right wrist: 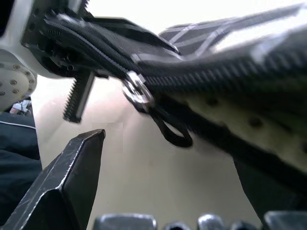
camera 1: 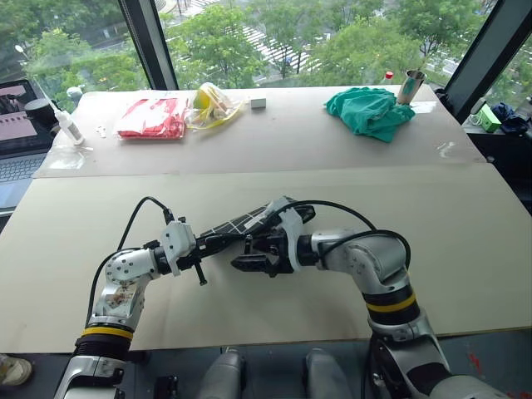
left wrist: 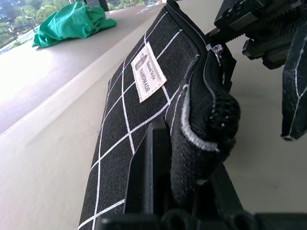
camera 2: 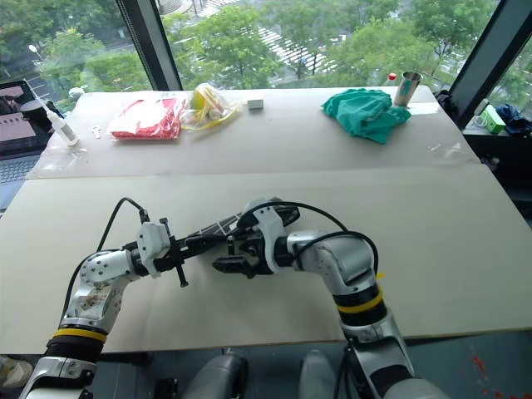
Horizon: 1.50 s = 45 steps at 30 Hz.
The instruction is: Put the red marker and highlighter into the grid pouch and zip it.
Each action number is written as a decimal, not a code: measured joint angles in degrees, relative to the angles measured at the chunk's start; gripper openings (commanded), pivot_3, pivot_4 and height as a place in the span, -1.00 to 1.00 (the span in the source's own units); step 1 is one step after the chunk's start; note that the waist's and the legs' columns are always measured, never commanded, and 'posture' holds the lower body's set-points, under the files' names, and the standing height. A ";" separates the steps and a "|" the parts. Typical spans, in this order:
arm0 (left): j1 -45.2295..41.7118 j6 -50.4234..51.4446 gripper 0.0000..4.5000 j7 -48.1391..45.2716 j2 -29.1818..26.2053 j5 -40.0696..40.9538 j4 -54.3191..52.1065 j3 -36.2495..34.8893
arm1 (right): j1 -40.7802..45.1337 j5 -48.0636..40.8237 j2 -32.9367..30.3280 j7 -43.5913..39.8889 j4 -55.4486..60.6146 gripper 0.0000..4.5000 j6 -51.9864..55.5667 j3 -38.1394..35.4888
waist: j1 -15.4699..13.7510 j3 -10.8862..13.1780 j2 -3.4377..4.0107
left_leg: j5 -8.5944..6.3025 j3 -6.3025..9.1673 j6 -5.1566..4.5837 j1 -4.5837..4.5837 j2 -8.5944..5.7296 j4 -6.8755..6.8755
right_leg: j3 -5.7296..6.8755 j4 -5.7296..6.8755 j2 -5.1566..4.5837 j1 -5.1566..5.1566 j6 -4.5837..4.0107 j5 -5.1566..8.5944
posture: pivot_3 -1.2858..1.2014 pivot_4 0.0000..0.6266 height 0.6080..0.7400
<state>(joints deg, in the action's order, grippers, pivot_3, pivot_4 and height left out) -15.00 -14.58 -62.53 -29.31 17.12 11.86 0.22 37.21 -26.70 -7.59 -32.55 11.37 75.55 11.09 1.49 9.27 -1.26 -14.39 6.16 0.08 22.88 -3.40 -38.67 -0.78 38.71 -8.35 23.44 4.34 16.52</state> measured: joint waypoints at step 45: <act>-0.79 -0.28 -1.00 -0.66 0.34 -0.03 0.34 0.90 | -4.28 6.01 -48.21 -20.38 7.96 -0.99 -28.74 2.49 | 0.81 0.01 -0.01 | 0.02 -0.29 0.01 0.43 0.00 -0.08 | -0.01 0.21 -0.04 0.57 0.00 0.00 | 0.03 -0.52 1.00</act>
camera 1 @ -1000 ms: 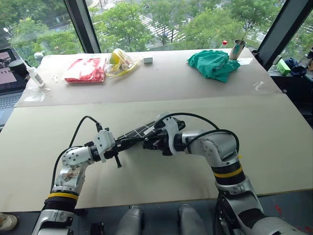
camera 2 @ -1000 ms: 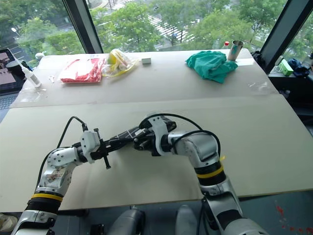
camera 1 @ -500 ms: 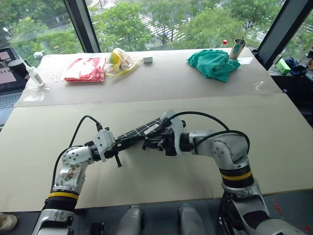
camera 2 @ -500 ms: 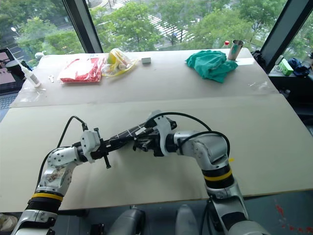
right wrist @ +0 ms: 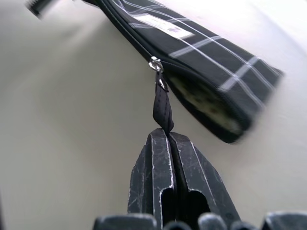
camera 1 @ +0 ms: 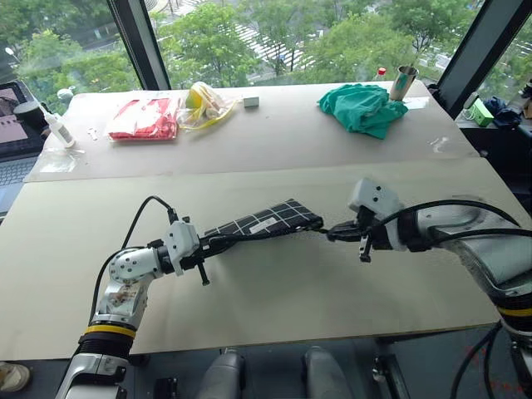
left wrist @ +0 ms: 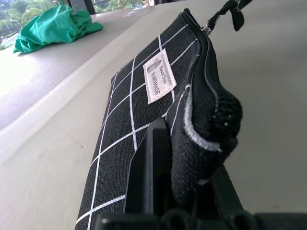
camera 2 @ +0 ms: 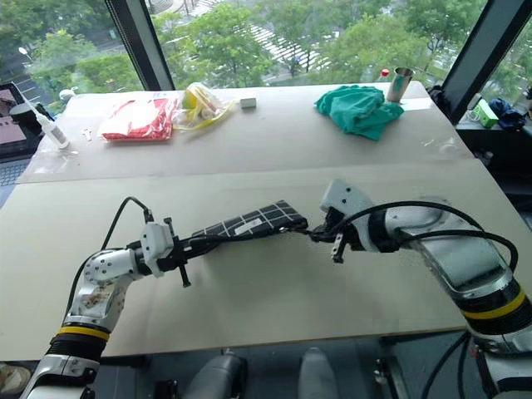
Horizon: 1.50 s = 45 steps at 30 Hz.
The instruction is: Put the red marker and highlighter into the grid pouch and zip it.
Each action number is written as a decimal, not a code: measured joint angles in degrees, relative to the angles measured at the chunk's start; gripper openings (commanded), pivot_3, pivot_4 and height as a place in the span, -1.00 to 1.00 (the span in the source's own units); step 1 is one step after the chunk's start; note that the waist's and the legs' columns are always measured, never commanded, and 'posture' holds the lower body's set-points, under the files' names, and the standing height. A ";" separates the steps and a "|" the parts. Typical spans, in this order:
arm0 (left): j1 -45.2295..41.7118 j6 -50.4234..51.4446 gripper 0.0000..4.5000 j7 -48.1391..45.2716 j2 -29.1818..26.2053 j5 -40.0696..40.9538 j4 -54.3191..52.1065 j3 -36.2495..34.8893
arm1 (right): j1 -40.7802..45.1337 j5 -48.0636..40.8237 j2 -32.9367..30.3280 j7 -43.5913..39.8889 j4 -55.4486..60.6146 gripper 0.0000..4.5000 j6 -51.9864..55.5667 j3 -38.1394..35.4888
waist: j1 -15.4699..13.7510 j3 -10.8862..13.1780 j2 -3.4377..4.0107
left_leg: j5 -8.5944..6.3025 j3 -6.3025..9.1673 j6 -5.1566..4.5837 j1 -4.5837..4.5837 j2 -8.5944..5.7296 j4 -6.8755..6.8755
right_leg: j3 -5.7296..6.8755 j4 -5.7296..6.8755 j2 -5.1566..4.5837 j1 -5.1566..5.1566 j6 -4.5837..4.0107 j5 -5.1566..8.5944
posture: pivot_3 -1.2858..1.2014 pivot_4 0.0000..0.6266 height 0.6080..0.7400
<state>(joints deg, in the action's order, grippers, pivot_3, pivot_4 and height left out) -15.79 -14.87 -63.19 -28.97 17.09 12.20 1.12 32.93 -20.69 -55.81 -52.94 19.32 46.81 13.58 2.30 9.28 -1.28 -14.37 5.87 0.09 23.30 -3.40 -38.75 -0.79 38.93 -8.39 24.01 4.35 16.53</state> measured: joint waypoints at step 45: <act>-26.27 -45.78 0.96 -28.50 -10.85 -3.59 47.63 7.37 | -28.23 -23.09 -2.09 -6.96 9.71 0.19 -4.02 -37.57 | -1.27 0.05 -0.08 | -0.13 -0.06 -0.23 -0.36 0.01 -0.18 | 0.34 -0.44 0.01 -0.88 0.05 -0.01 | 0.03 -0.52 1.00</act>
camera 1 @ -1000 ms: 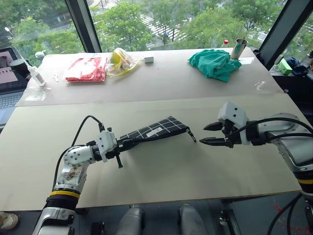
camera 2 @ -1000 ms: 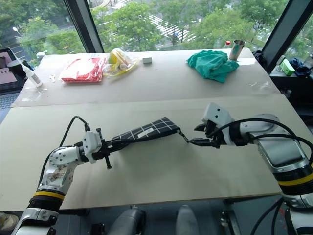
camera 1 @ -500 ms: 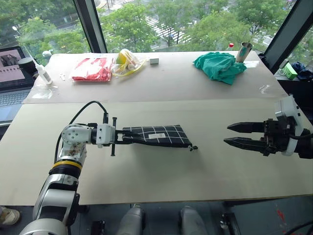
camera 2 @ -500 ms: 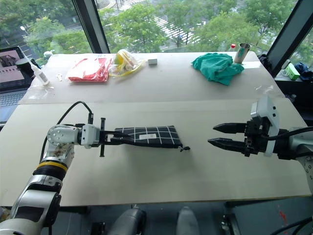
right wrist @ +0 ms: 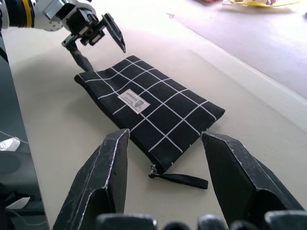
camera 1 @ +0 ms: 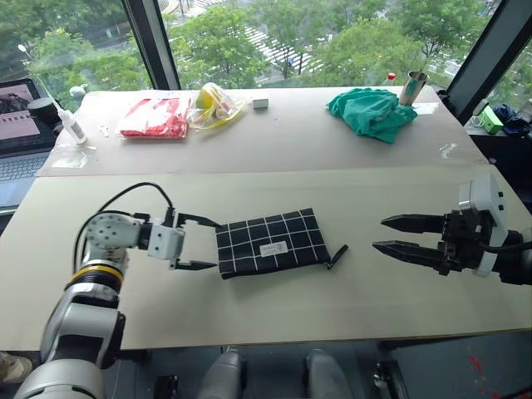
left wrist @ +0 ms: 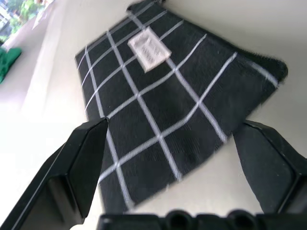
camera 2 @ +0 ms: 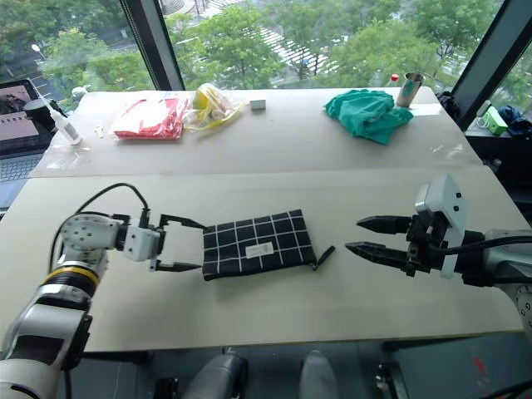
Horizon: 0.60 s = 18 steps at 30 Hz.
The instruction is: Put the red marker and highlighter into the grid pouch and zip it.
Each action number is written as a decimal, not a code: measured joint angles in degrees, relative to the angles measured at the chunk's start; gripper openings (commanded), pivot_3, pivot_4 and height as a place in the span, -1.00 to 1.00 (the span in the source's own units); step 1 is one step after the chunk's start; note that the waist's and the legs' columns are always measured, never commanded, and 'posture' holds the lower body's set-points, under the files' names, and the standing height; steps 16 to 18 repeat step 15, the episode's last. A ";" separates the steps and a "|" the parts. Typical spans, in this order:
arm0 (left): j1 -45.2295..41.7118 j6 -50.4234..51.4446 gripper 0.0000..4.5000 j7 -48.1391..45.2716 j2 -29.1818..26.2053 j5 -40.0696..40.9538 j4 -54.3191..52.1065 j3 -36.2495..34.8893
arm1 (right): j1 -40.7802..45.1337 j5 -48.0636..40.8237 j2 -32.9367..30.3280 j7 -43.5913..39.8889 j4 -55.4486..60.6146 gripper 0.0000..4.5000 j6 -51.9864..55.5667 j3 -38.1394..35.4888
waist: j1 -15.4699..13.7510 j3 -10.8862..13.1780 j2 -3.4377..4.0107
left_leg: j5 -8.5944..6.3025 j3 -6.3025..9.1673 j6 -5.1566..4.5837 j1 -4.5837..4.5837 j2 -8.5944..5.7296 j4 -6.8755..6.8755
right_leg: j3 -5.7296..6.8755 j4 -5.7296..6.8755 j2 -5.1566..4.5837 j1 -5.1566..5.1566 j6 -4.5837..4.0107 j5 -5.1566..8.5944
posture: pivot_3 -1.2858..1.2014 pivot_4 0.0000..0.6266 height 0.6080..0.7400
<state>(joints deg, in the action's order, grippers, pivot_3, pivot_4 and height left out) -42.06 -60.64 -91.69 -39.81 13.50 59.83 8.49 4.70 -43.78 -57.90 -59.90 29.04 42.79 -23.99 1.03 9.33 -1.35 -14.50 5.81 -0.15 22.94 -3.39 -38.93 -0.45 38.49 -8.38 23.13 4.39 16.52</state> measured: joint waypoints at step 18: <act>43.68 76.54 0.96 34.89 -9.03 26.16 -55.18 -26.90 | 0.54 10.84 0.31 -2.18 -18.85 0.19 -7.79 5.54 | 0.87 0.02 0.09 | -0.09 0.18 -0.12 -0.22 0.23 0.16 | -0.31 0.07 0.06 -0.01 0.04 0.03 | 0.03 -0.52 1.00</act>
